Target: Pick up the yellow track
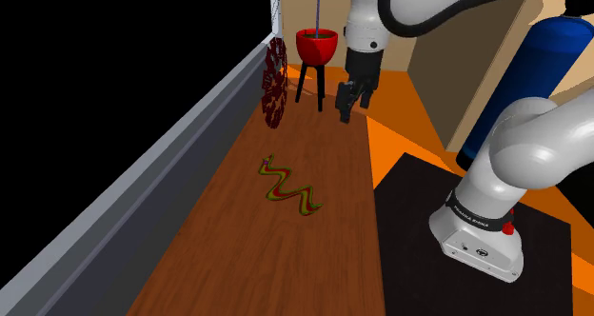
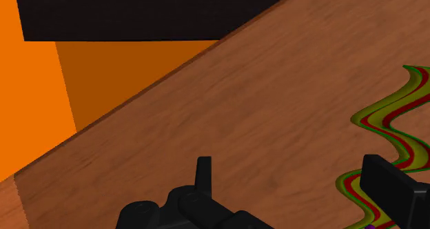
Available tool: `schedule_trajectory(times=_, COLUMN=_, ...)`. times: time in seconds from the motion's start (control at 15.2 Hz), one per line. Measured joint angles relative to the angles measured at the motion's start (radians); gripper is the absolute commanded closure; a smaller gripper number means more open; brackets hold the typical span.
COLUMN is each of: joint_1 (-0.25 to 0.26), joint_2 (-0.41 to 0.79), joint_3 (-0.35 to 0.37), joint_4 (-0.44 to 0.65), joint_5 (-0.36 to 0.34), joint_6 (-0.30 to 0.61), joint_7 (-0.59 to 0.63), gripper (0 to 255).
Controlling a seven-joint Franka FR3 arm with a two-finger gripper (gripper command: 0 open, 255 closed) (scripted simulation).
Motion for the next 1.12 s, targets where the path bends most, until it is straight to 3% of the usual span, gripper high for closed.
schedule_trajectory(times=0.46, joint_1=0.013, joint_2=0.194, joint_3=0.140, joint_4=-0.002, joint_5=0.035, joint_6=0.273, joint_7=0.156, gripper=0)
schedule_trajectory(times=0.66, joint_1=-0.001, joint_2=0.305, joint_3=0.201, joint_4=0.014, joint_5=0.014, joint_6=0.399, joint_7=0.234, gripper=0)
schedule_trajectory(times=0.86, joint_1=-0.033, joint_2=0.439, joint_3=0.261, joint_4=0.068, joint_5=-0.053, joint_6=0.506, joint_7=0.330, gripper=0)
schedule_trajectory(times=1.12, joint_1=-0.064, joint_2=0.593, joint_3=0.325, joint_4=0.125, joint_5=-0.191, joint_6=0.621, joint_7=0.493, gripper=0)
